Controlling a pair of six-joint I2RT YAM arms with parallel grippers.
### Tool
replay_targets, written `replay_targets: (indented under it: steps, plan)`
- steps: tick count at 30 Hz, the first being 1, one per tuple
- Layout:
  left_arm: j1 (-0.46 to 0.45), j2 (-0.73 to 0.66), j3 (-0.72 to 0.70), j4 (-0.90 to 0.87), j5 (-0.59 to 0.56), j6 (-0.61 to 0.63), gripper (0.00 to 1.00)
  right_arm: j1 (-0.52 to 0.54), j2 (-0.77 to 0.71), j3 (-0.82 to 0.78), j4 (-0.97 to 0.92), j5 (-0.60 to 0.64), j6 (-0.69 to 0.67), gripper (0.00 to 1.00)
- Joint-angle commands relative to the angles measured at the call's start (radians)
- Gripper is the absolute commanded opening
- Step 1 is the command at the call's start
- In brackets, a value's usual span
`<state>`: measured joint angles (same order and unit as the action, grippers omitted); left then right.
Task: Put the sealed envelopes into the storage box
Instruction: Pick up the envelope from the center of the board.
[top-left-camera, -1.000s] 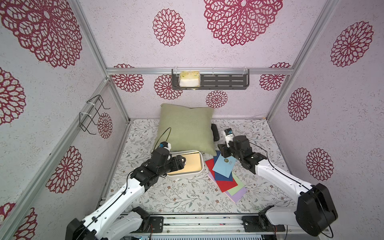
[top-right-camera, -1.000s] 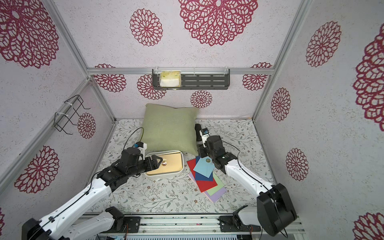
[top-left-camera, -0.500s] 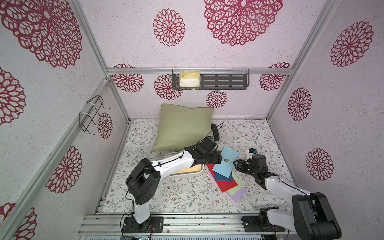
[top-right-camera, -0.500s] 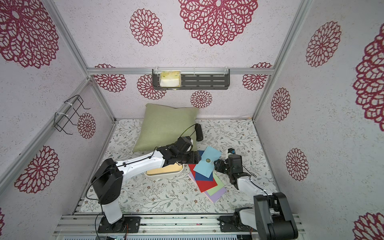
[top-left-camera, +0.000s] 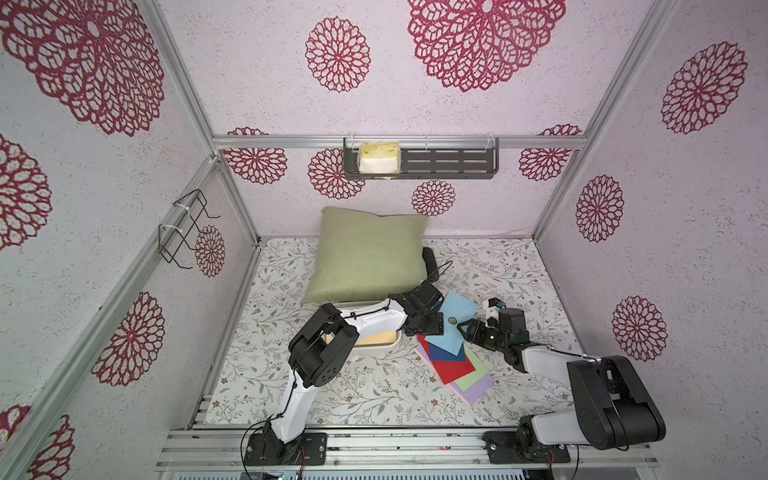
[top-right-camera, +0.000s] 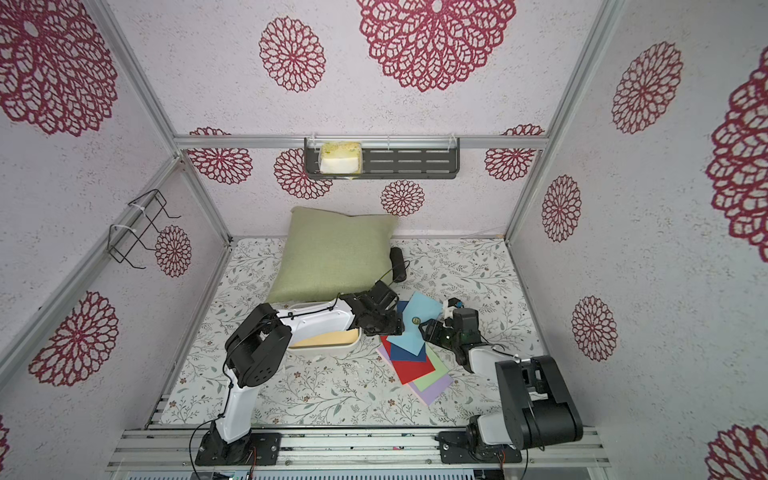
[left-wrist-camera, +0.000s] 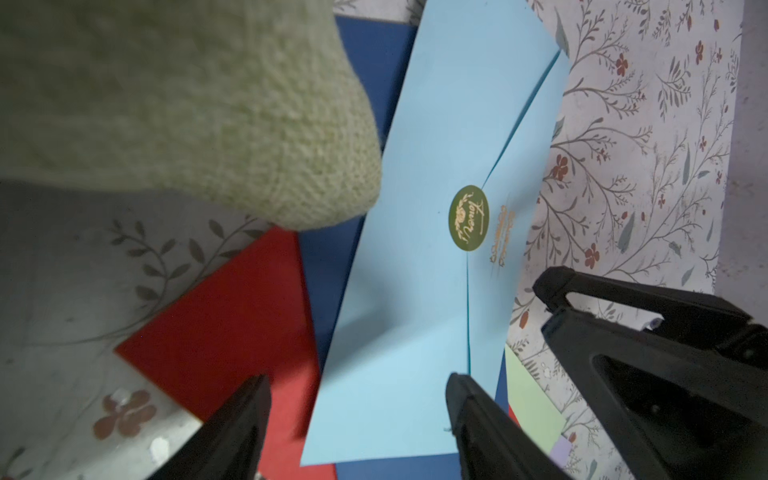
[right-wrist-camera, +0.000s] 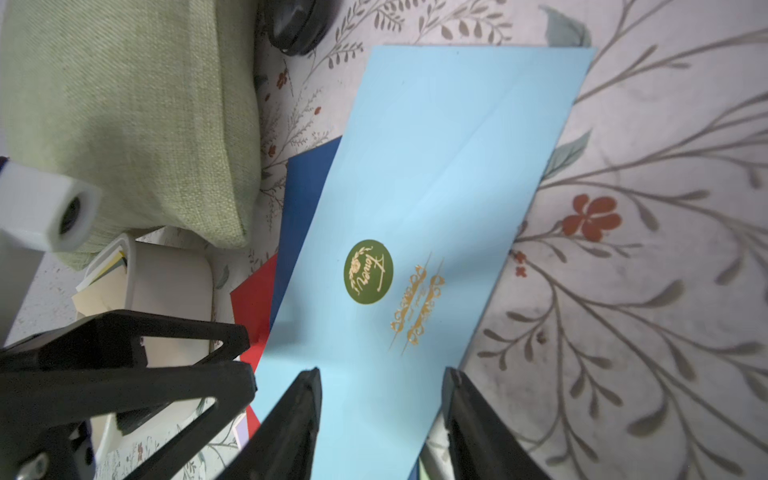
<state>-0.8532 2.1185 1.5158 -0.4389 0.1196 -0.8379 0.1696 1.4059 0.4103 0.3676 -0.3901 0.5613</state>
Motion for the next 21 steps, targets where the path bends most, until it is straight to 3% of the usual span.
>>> replay_targets:
  steps: [1, 17, 21]
  plan:
    - [-0.003, 0.007, -0.002, 0.026, 0.047, -0.02, 0.73, -0.004, 0.021, 0.012, 0.042, -0.032, 0.016, 0.53]
    - [-0.02, -0.016, -0.024, 0.096, 0.139, -0.071, 0.67, -0.004, 0.064, 0.005, 0.054, -0.055, 0.014, 0.52]
    - [-0.017, -0.051, -0.059, 0.217, 0.231, -0.126, 0.67, -0.004, 0.07, 0.001, 0.056, -0.062, 0.014, 0.52]
